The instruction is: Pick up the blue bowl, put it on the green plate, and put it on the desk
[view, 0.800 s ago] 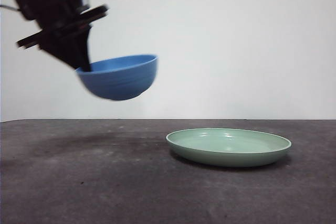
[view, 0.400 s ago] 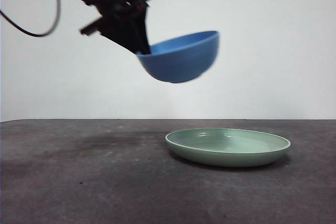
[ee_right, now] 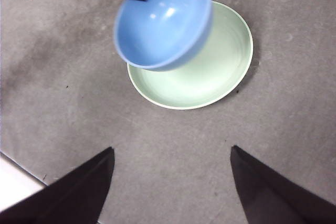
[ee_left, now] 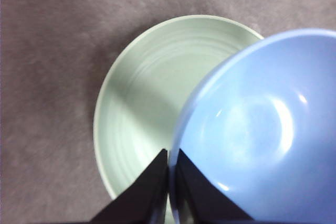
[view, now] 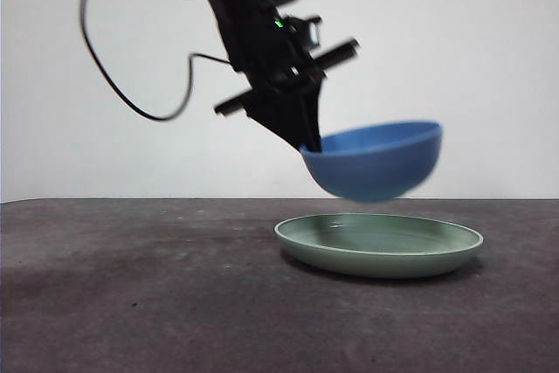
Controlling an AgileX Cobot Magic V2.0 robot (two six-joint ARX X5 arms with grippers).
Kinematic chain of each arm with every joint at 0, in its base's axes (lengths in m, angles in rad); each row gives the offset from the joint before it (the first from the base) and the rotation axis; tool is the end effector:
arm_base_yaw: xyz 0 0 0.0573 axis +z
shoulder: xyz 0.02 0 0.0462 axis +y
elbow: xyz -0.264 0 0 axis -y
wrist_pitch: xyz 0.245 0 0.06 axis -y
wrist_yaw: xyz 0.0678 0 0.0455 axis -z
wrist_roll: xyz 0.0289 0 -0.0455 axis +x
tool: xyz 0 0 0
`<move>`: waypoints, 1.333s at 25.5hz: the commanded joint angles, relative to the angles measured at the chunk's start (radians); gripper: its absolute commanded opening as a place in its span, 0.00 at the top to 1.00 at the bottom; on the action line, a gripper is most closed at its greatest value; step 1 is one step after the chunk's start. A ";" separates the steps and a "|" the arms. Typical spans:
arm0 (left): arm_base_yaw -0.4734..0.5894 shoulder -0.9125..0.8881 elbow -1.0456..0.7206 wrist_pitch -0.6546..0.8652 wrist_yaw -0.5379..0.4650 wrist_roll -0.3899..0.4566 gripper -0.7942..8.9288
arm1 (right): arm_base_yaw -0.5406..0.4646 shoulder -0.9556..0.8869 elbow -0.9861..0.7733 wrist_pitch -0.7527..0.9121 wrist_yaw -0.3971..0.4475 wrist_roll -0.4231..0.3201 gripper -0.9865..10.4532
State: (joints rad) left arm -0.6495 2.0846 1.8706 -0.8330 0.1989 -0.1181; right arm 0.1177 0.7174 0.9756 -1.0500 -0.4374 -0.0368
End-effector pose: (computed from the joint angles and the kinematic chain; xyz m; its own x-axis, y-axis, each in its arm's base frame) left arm 0.3549 -0.2767 0.2568 0.2710 -0.4539 -0.8489 0.5856 0.7776 -0.2288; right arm 0.1065 0.0249 0.3308 0.5823 0.4954 -0.6446 -0.4276 0.8610 0.2754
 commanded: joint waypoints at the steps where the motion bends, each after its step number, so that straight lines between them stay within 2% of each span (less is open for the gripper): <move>1: -0.017 0.085 0.095 -0.032 -0.010 0.006 0.90 | 0.004 -0.014 0.021 -0.014 0.002 0.011 0.60; 6: -0.031 0.166 0.173 -0.075 -0.048 0.013 0.90 | 0.004 -0.040 0.021 -0.037 0.032 0.011 0.60; 14: -0.034 0.187 0.180 -0.126 -0.051 0.028 0.90 | 0.005 -0.047 0.021 -0.053 0.035 0.011 0.60; 18: -0.034 0.187 0.180 -0.127 -0.051 0.027 0.82 | 0.005 -0.048 0.021 -0.069 0.034 0.011 0.60; 20: -0.037 0.187 0.180 -0.123 -0.051 0.026 0.81 | 0.005 -0.054 0.021 -0.079 0.034 0.011 0.60; 25: -0.041 0.184 0.193 -0.121 -0.049 0.020 0.56 | 0.005 -0.061 0.021 -0.080 0.035 0.011 0.60; 26: -0.041 0.181 0.207 -0.132 -0.049 0.020 0.54 | 0.005 -0.061 0.021 -0.080 0.035 0.011 0.60; 30: -0.026 0.143 0.287 -0.174 -0.049 0.024 0.53 | 0.005 -0.061 0.021 -0.080 0.035 0.011 0.60; 34: 0.006 0.003 0.295 -0.168 -0.049 0.018 0.53 | 0.004 -0.061 0.021 -0.078 0.045 0.011 0.60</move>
State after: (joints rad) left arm -0.6388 2.1006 2.1269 -1.0065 0.1520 -0.0982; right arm 0.1177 0.6514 0.9779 -1.1358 -0.3920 -0.0360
